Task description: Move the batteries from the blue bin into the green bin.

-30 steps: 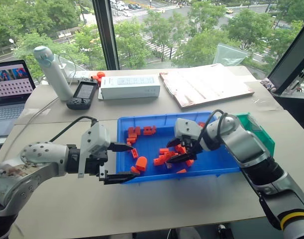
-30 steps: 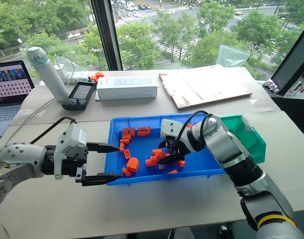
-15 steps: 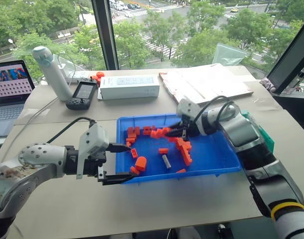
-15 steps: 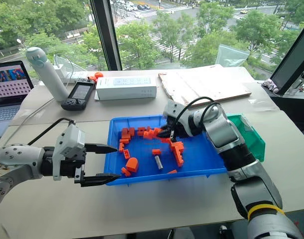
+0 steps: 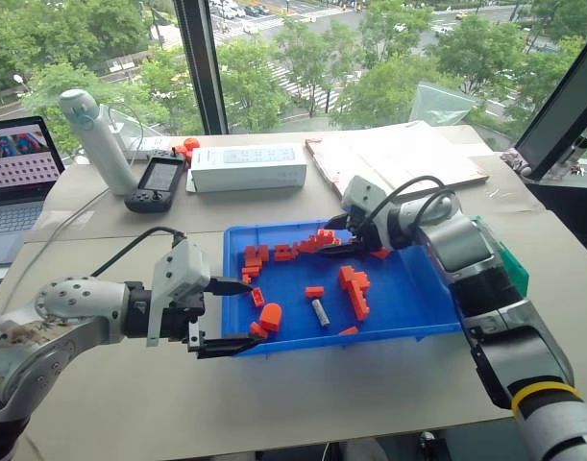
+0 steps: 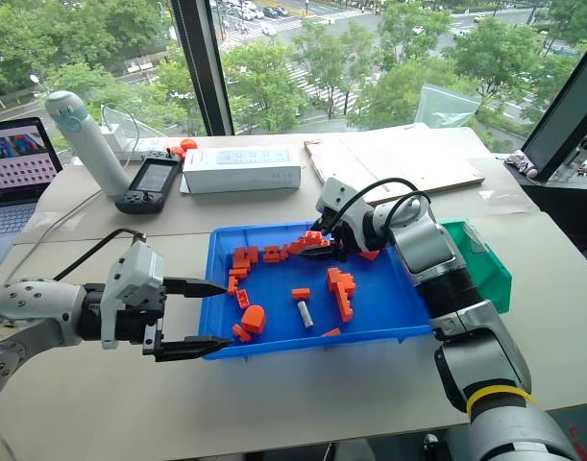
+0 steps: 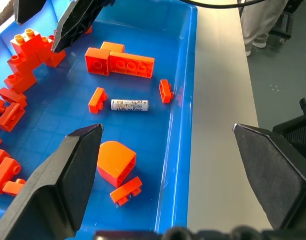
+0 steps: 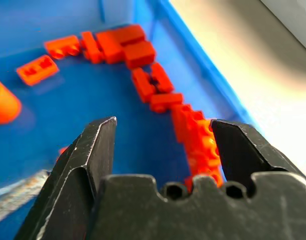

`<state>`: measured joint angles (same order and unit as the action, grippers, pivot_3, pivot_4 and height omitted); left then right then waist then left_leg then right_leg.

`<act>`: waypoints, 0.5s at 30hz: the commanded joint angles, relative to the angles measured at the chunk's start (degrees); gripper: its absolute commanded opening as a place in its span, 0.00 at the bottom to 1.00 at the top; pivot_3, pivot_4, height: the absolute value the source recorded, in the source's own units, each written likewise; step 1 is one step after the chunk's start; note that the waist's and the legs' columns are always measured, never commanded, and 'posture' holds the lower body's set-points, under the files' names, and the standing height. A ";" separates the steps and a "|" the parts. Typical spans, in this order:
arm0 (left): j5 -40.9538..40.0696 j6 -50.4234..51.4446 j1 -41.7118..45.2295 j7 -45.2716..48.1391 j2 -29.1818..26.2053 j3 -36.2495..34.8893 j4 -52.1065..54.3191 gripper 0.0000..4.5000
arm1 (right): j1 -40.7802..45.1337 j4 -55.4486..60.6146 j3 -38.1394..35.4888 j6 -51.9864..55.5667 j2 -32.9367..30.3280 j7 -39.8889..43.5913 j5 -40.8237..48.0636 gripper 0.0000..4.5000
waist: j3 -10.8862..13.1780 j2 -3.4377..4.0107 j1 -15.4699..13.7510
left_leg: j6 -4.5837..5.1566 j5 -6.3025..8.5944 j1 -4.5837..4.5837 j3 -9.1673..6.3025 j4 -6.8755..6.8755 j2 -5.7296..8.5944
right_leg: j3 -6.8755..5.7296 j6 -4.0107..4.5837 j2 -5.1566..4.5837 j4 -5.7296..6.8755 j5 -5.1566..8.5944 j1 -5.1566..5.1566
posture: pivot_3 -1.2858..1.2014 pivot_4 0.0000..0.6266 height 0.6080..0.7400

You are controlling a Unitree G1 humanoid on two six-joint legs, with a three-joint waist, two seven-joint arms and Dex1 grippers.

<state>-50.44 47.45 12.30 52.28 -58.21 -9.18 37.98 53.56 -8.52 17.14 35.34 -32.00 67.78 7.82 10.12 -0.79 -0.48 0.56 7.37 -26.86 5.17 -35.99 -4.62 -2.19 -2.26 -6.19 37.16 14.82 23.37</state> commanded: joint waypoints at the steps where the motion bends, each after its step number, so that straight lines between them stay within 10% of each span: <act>1: 0.46 -1.12 -0.35 0.72 -0.79 -1.27 1.17 1.00 | -4.11 10.41 3.20 7.67 -3.13 4.64 3.32 0.76 | 0.00 0.00 -0.17 | 0.00 0.00 0.00 0.00 -0.01 0.00 | -0.01 0.00 0.00 -0.01 0.00 -0.01 | 0.52 0.24 1.00; 15: 1.48 -1.12 -0.86 0.84 -0.95 -1.33 1.27 1.00 | -9.68 14.17 11.22 19.75 0.59 -6.83 0.43 0.76 | -0.01 -0.02 -0.21 | -0.05 -0.02 0.00 0.01 -0.04 -0.06 | 0.00 0.05 0.05 0.00 -0.02 0.02 | 0.52 0.24 1.00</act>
<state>-49.37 47.34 11.25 52.99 -58.53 -9.19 37.96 44.12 5.15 27.74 55.50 -30.68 61.95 9.42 10.10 -0.81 -0.69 0.50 7.36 -26.86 5.18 -36.04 -4.69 -2.20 -2.21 -6.14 37.16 14.80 23.40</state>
